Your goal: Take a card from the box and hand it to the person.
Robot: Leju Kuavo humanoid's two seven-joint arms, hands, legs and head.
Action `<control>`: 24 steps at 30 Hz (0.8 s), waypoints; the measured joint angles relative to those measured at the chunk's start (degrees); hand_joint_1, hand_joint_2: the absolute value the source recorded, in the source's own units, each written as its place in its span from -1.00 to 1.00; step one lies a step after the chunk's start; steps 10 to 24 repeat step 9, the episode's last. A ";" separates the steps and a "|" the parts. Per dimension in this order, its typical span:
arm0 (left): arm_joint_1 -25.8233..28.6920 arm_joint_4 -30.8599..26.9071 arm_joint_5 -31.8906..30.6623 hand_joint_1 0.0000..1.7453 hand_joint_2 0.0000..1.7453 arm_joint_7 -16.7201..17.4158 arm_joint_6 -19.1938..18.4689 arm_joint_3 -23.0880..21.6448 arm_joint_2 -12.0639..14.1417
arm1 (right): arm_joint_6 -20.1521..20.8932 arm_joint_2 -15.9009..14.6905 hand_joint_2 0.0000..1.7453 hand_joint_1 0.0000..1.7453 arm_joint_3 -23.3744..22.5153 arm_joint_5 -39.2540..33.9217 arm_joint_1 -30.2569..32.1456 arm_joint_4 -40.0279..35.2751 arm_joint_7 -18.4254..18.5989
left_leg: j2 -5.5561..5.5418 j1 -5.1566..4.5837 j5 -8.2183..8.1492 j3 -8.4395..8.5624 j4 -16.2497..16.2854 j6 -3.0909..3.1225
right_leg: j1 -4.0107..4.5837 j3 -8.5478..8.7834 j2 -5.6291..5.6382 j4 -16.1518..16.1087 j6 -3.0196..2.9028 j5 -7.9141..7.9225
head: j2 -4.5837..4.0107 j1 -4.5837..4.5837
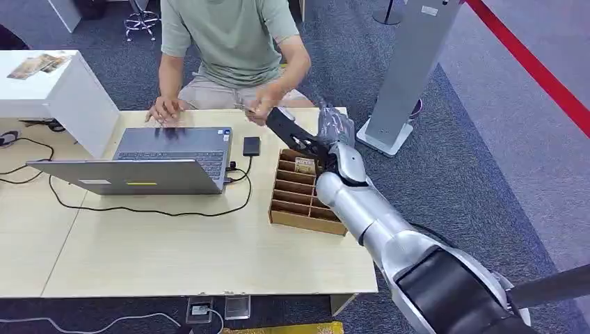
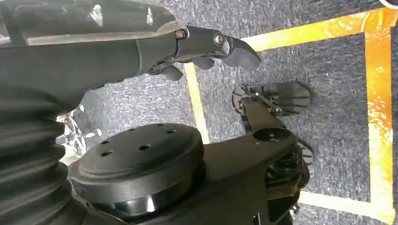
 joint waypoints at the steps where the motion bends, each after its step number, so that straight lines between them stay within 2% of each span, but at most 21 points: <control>1: 0.01 0.00 0.28 -1.00 1.00 -0.06 0.09 0.00 0.00 | -1.12 -0.13 1.00 -1.00 0.00 -0.74 0.00 0.07 -1.20 | 0.00 0.00 0.00 0.00 0.00 0.00 | 0.00 0.00 0.00 0.00 0.00 0.00 | 0.00 0.00; 6: 0.47 0.02 1.62 -1.00 1.00 -0.74 0.68 -0.07 0.02 | -9.27 -0.72 1.00 -1.00 -0.48 -6.71 0.61 -1.27 -9.25 | 0.01 0.00 0.00 0.02 0.00 0.00 | 0.00 0.01 0.01 0.00 0.00 0.00 | 0.00 0.00; 9: 1.08 0.00 2.21 -1.00 1.00 -1.33 1.00 -0.04 0.02 | -11.49 -1.64 1.00 -1.00 -2.07 -7.30 3.29 -6.19 -12.93 | 0.01 0.00 -0.01 0.06 0.00 0.00 | 0.00 0.01 0.02 -0.01 0.00 0.00 | -0.02 0.02; 24: 1.08 0.00 2.21 -1.00 1.00 -1.33 1.00 -0.04 0.02 | -11.49 -1.64 1.00 -1.00 -2.07 -7.30 3.29 -6.19 -12.93 | 0.01 0.00 -0.01 0.06 0.00 0.00 | 0.00 0.01 0.02 -0.01 0.00 0.00 | -0.02 0.02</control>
